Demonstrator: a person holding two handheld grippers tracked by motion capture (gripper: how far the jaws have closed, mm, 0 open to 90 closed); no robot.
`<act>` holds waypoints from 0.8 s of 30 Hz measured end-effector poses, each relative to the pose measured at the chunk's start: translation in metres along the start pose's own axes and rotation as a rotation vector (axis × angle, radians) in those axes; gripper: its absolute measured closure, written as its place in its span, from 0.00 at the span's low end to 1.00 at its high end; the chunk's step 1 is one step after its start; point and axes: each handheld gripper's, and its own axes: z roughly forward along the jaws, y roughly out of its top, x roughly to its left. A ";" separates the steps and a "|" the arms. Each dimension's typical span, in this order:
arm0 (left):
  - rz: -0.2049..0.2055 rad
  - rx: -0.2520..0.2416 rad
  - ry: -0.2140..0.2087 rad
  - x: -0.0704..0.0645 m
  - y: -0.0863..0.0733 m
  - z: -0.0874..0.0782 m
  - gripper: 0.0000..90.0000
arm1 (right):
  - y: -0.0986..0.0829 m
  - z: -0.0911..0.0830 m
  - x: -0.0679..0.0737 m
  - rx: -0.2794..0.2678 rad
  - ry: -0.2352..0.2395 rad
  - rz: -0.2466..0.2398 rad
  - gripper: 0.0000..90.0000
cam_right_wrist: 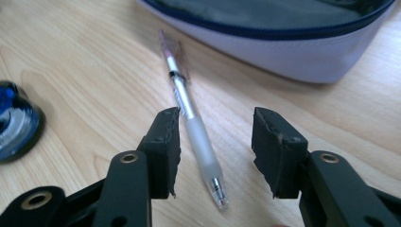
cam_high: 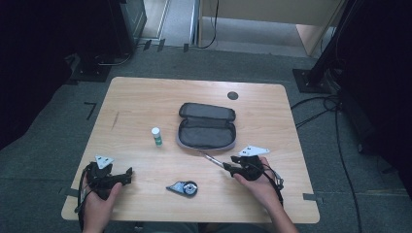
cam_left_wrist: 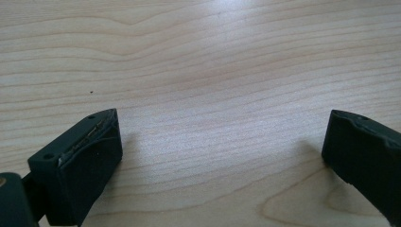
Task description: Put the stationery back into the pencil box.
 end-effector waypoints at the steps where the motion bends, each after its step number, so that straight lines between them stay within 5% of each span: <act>1: 0.000 0.000 0.000 0.000 0.000 0.000 0.00 | -0.001 0.001 0.001 0.007 0.001 -0.001 0.60; 10: 0.000 0.000 0.000 0.000 0.000 0.000 0.00 | -0.004 0.010 0.004 0.041 0.031 -0.050 0.70; 14: 0.000 0.000 0.000 0.000 0.000 0.000 0.00 | -0.004 0.012 0.009 0.037 0.001 -0.061 0.78; 19: 0.000 0.000 0.000 0.000 0.000 0.000 0.00 | -0.008 0.012 0.015 0.031 -0.038 -0.132 0.80; 24: 0.000 0.000 0.000 0.000 0.000 0.000 0.00 | -0.011 0.012 0.015 0.001 -0.034 -0.141 0.81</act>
